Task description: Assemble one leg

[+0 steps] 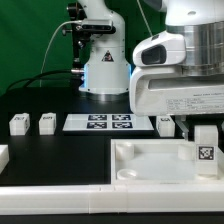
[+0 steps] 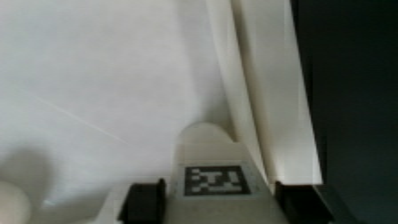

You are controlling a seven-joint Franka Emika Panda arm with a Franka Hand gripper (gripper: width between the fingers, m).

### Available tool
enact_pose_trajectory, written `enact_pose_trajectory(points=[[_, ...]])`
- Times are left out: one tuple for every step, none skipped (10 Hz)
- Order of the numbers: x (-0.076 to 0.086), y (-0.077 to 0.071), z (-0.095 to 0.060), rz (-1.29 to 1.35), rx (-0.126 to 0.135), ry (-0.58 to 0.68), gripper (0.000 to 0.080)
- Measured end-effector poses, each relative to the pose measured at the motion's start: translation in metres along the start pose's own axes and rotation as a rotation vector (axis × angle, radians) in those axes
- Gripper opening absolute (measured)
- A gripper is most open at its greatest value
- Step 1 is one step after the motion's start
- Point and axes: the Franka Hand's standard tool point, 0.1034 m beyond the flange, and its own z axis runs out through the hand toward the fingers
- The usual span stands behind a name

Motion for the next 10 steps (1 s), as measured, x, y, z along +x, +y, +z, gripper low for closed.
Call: enact_pose_trajectory(points=[[-0.001, -0.002, 0.001, 0.177, 0.010, -0.002, 0.0293], [-0.003, -0.005, 0.001, 0.316, 0.009, -0.003, 0.0293], [-0.004, -0.007, 0.002, 0.410, 0.008, -0.004, 0.0293], [-0.005, -0.010, 0.002, 0.519, 0.011, -0.007, 0.0293], [-0.006, -0.012, 0.002, 0.637, 0.013, -0.010, 0.0294], [-0.007, -0.013, 0.002, 0.726, 0.015, -0.013, 0.0294], [-0.008, -0.015, 0.002, 0.854, 0.013, -0.013, 0.0294], [-0.009, -0.017, 0.003, 0.903, 0.010, -0.012, 0.0294], [-0.012, -0.019, 0.004, 0.897, 0.008, -0.013, 0.0294], [-0.013, -0.021, 0.005, 0.881, 0.007, -0.014, 0.0402]])
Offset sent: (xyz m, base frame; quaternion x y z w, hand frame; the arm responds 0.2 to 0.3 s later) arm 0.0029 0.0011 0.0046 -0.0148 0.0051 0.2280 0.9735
